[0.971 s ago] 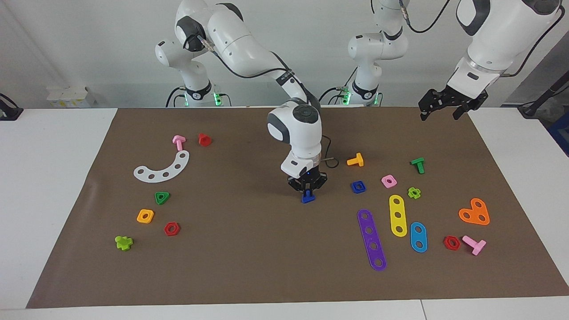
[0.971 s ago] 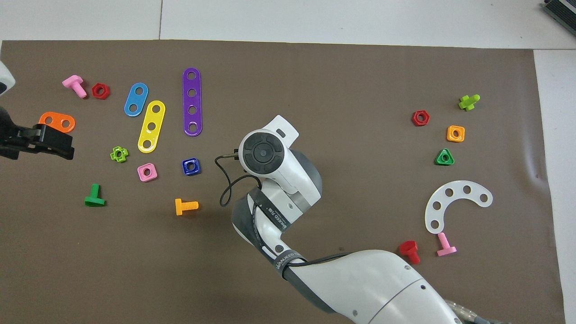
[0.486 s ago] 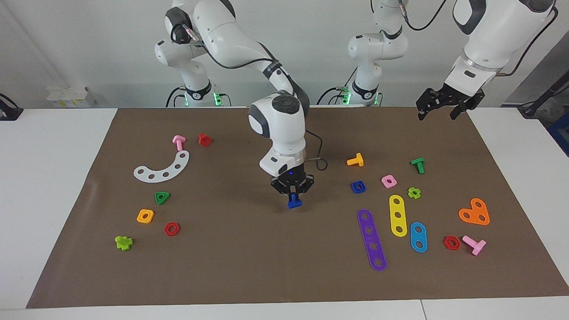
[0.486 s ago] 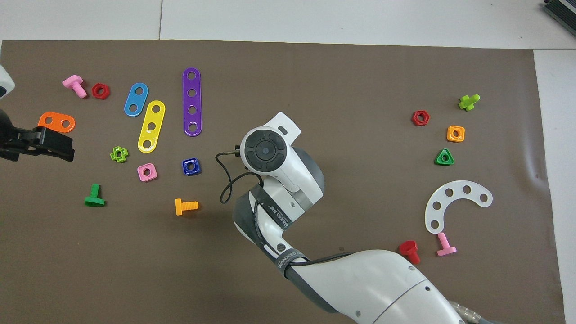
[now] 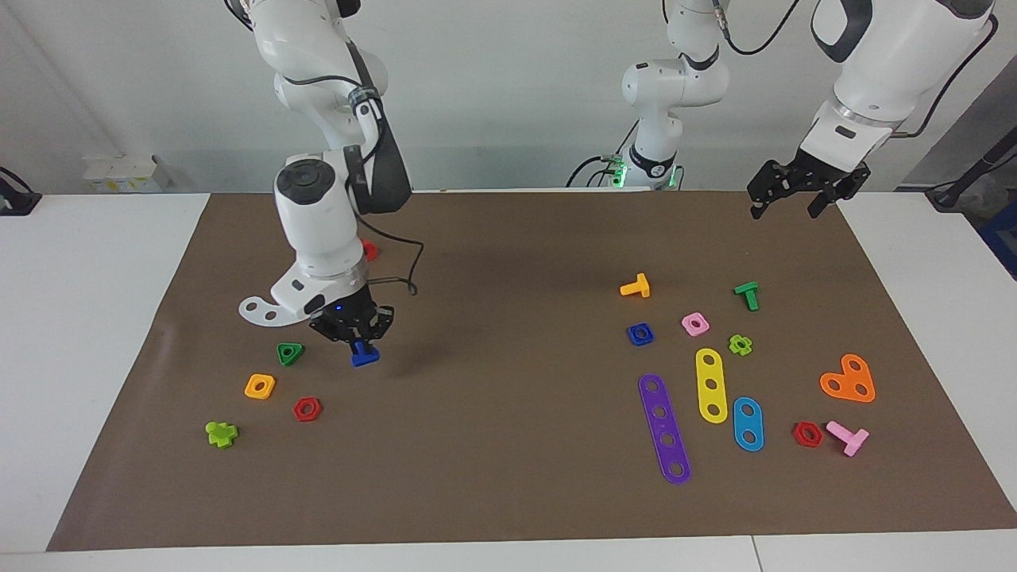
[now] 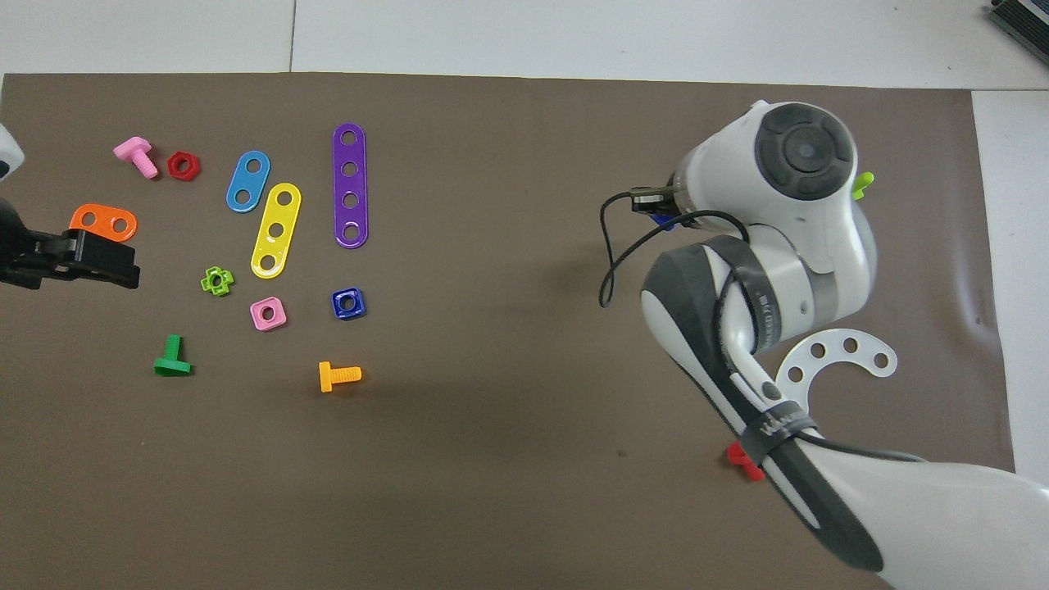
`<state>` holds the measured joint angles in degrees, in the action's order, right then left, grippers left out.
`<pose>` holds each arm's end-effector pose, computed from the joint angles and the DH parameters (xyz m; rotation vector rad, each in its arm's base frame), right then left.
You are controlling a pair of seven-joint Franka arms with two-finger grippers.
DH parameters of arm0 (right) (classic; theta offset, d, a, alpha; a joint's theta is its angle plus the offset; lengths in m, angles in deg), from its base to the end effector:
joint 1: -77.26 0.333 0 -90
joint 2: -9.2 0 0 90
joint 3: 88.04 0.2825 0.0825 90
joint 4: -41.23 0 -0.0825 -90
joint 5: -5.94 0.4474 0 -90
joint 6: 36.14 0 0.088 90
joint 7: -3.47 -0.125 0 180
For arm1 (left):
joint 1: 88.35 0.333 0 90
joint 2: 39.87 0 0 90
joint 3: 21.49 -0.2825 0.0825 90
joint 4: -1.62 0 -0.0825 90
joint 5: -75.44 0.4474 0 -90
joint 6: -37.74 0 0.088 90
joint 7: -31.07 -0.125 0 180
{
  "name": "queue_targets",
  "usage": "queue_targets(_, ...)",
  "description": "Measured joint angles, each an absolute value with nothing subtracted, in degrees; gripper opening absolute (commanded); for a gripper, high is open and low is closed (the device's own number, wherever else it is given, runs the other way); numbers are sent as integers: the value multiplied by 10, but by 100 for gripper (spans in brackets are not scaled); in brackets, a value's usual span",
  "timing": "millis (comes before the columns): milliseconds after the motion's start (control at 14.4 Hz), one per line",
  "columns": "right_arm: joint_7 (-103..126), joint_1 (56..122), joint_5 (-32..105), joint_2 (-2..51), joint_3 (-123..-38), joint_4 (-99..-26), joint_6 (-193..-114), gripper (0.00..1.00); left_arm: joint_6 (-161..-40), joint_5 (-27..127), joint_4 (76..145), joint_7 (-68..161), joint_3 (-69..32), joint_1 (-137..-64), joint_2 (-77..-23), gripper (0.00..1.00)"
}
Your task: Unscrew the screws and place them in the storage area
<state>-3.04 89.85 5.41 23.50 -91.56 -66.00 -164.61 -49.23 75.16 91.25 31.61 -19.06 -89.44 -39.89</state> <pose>0.6681 0.1072 0.3096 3.1286 0.0826 0.1935 0.6104 -0.0382 0.5717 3.1364 -0.0818 -0.0736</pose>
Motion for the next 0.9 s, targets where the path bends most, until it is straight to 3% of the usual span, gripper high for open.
queue_targets(208, 38, 857, 64, 219, -915, -746, -1718, 0, -493, 752, 913, 316, -192, -894, -399, 100)
queue_targets(486, 58, 838, 66, 215, -915, -805, -1776, 0, -495, 752, 913, 316, -193, -894, -399, 100)
queue_targets(555, 58, 838, 66, 215, -914, -810, -1781, 68, -497, 752, 913, 316, -193, -894, -399, 100)
queue_targets(624, 58, 838, 68, 215, -914, -813, -1781, 100, -503, 752, 913, 316, -193, -894, -399, 100)
queue_targets(902, 54, 838, 78, 213, -914, -811, -1782, 100, -519, 752, 913, 316, -194, -894, -399, 100)
